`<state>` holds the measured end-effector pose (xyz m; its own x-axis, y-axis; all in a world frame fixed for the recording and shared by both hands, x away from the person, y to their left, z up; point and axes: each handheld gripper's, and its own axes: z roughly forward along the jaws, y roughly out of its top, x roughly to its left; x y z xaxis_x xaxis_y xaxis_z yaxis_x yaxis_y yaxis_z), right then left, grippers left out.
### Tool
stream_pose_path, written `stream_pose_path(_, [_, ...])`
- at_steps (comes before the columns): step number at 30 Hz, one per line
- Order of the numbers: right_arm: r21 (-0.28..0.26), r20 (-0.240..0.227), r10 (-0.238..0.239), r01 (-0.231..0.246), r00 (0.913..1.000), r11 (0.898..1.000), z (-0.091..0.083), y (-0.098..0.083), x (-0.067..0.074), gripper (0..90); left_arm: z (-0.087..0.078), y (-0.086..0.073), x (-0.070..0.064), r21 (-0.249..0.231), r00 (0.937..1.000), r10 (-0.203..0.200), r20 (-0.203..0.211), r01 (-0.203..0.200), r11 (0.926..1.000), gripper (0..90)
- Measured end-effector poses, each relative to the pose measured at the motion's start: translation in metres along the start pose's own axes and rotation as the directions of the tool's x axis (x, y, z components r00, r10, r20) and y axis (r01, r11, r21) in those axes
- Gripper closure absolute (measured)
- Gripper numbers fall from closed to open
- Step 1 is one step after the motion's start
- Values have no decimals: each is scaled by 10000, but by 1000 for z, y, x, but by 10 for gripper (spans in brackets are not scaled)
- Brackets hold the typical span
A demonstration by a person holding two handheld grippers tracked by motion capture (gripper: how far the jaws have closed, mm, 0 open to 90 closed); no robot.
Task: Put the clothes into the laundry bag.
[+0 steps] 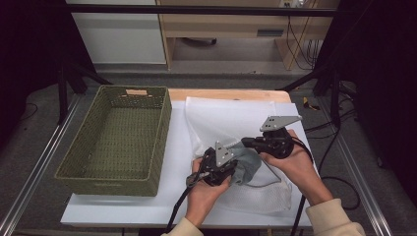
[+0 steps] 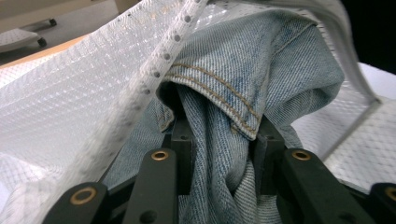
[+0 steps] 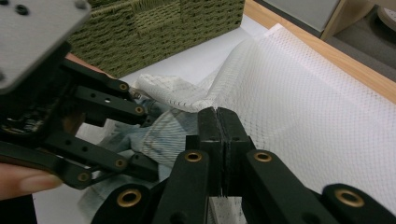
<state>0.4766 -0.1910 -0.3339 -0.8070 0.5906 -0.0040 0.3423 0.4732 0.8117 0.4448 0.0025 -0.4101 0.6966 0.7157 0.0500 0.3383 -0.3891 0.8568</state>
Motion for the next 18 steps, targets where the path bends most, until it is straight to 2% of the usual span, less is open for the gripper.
stream_pose_path(3, [71,71,60,-60,10000,10000,3,-4,-2,897,9,-3,1,75,9999,-146,22,146,9999,667])
stream_pose_path(6, [94,185,297,-299,9994,9995,4,-9,-6,897,16,-5,0,8,9994,-230,264,230,9997,615])
stream_pose_path(9, [75,272,526,-528,9982,9986,4,-15,-9,896,20,-8,-5,42,9991,-20,428,18,10000,501])
stream_pose_path(12, [154,367,613,-619,9974,9980,5,-19,-10,896,19,-12,-8,14,9980,-103,617,102,9999,362])
stream_pose_path(16, [67,354,936,-939,9950,9956,8,-24,-13,895,13,-18,-8,-262,9985,-208,513,221,9994,310])
stream_pose_path(18, [80,386,989,-993,9943,9950,10,-26,-13,895,6,-19,-6,-731,9987,-312,407,341,9967,288])
